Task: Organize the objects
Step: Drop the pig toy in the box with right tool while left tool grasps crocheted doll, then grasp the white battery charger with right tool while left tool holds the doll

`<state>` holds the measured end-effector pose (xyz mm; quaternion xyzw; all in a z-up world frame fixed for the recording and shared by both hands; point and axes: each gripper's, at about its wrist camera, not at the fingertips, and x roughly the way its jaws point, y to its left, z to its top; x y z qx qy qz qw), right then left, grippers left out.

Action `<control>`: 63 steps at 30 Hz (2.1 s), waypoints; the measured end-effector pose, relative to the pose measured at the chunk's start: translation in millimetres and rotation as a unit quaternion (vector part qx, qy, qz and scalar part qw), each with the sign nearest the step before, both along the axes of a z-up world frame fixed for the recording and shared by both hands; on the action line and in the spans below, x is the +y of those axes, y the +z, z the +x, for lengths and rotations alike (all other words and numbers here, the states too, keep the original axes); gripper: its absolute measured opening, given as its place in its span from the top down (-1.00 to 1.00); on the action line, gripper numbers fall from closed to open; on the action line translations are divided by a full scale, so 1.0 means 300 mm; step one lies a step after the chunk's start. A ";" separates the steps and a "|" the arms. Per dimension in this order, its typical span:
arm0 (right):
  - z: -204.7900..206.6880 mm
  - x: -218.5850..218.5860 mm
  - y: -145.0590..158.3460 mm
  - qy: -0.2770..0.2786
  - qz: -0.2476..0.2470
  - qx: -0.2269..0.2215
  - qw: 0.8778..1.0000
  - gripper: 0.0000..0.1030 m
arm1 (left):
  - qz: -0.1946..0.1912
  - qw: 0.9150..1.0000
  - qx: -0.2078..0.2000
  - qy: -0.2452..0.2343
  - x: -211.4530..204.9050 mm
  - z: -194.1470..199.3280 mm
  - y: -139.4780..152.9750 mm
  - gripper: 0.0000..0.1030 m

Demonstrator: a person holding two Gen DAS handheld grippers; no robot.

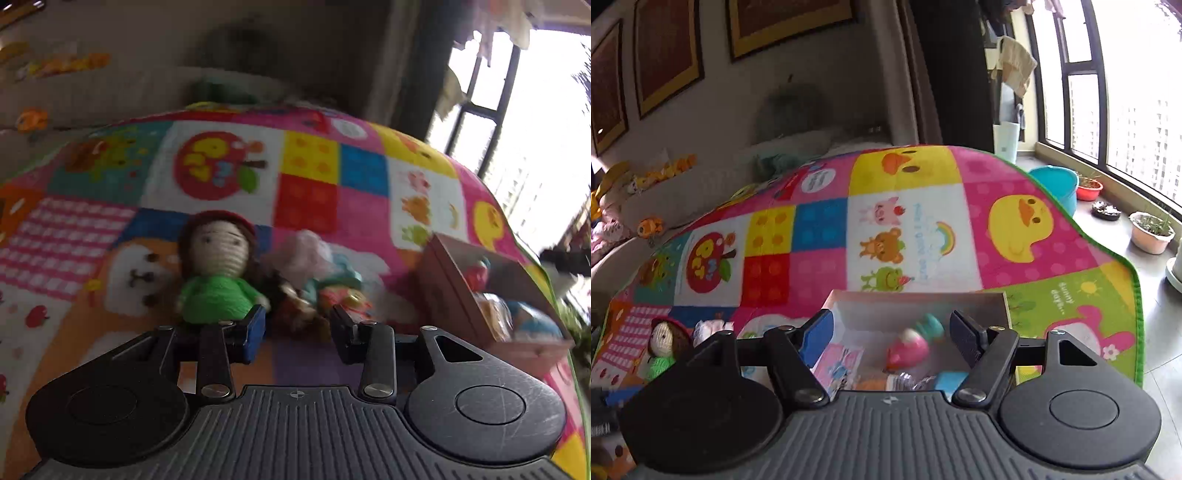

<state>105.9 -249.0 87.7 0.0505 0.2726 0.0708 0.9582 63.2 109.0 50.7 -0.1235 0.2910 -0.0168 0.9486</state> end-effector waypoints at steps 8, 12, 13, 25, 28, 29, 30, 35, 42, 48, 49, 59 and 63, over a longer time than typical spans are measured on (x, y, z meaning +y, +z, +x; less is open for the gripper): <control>-0.221 0.112 -0.081 0.044 -0.086 0.012 0.995 -0.59 | 0.002 0.997 0.064 0.040 0.122 0.242 -0.077 0.13; -0.307 0.127 -0.127 0.065 -0.096 0.027 0.993 -0.69 | 0.020 0.996 0.065 0.050 0.117 0.310 -0.103 -0.05; -0.327 0.135 -0.140 0.071 -0.103 0.031 0.992 -0.69 | 0.022 0.996 0.066 0.050 0.115 0.323 -0.107 -0.05; -0.382 0.217 -0.260 0.113 -0.095 0.074 0.986 -0.71 | 0.004 0.994 0.101 0.044 0.119 0.340 -0.129 -0.19; -0.386 0.192 -0.238 0.102 -0.098 0.054 0.988 -0.71 | -0.017 0.994 0.107 0.003 0.090 0.242 -0.123 -0.15; -0.383 0.173 -0.223 0.088 -0.102 0.042 0.990 -0.71 | -0.016 0.994 0.106 -0.012 0.073 0.199 -0.122 -0.15; -0.377 0.150 -0.207 0.069 -0.105 0.030 0.992 -0.71 | -0.008 0.994 0.105 -0.027 0.052 0.143 -0.120 -0.15; -0.297 0.006 -0.139 -0.041 -0.106 -0.023 0.993 -0.66 | -0.023 0.989 0.103 -0.103 -0.014 -0.092 -0.118 -0.15; -0.040 -0.126 -0.206 -0.122 -0.095 0.031 0.988 -0.47 | -0.032 0.990 0.075 -0.114 -0.042 -0.185 -0.136 -0.16; 0.039 0.028 -0.219 -0.094 -0.130 0.028 0.987 -0.50 | -0.052 0.991 0.051 -0.108 -0.030 -0.166 -0.151 -0.17; 0.049 0.052 -0.225 -0.083 -0.133 0.029 0.987 -0.47 | -0.051 0.992 0.047 -0.107 -0.033 -0.163 -0.153 -0.17; 0.071 0.272 -0.236 0.022 -0.154 0.009 0.988 -0.43 | -0.032 0.994 0.022 -0.106 -0.057 -0.172 -0.165 -0.19; 0.006 0.222 -0.186 0.016 -0.118 0.007 0.993 -0.45 | -0.031 0.994 0.021 -0.105 -0.060 -0.171 -0.165 -0.19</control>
